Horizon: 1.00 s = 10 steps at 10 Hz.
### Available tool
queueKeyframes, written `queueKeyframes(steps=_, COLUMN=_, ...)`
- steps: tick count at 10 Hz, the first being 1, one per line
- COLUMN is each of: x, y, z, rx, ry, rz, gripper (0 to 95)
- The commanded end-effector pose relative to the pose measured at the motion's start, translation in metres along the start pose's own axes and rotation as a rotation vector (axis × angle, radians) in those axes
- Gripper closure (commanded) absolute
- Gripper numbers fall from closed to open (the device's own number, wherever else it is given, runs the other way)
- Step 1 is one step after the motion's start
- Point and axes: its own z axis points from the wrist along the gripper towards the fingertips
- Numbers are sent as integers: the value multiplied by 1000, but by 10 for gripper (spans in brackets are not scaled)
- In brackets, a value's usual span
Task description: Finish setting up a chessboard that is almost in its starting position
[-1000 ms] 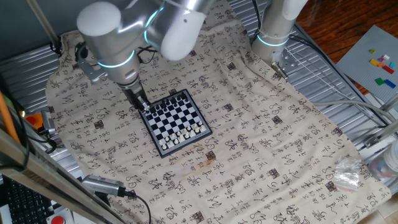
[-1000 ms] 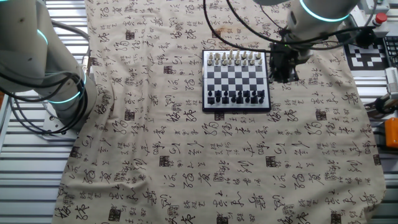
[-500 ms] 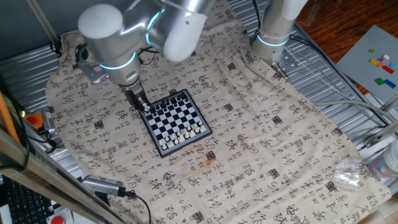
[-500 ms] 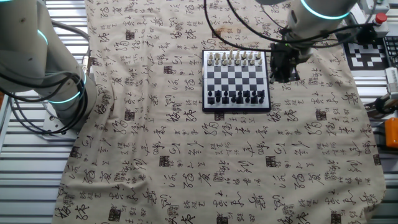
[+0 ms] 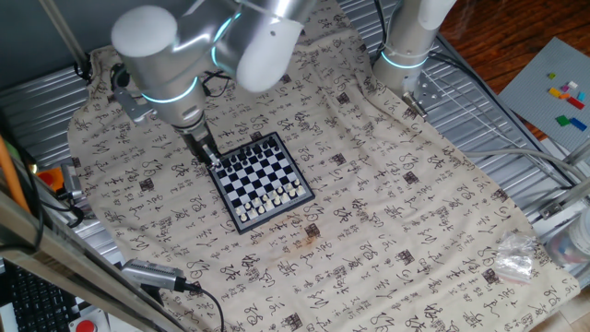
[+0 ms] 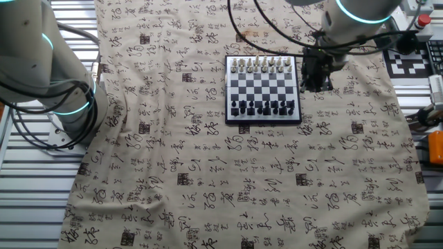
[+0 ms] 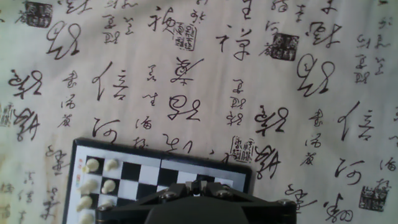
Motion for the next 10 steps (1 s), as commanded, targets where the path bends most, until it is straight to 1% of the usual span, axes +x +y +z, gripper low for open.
queueKeyframes(steps=1, x=26, y=-1, z=-3, rx=4, ry=-5, rz=-7, gripper=950)
queueKeyframes(steps=2, x=44, y=-2, z=-2, rx=2, ry=-6, rz=-4, gripper=950)
queueKeyframes(steps=3, x=56, y=-2, z=1, rx=-1, ry=-8, rz=0, gripper=950)
queueKeyframes(steps=4, x=73, y=-2, z=6, rx=-8, ry=-9, rz=11, gripper=950)
queueKeyframes(steps=5, x=85, y=-2, z=11, rx=-15, ry=-14, rz=21, gripper=950)
queueKeyframes(steps=6, x=92, y=-2, z=15, rx=-19, ry=-19, rz=24, gripper=950)
queueKeyframes(steps=7, x=98, y=-1, z=19, rx=-36, ry=-23, rz=46, gripper=950)
queueKeyframes(steps=8, x=99, y=1, z=21, rx=-50, ry=-23, rz=64, gripper=950)
queueKeyframes(steps=10, x=98, y=6, z=25, rx=-54, ry=-22, rz=83, gripper=950)
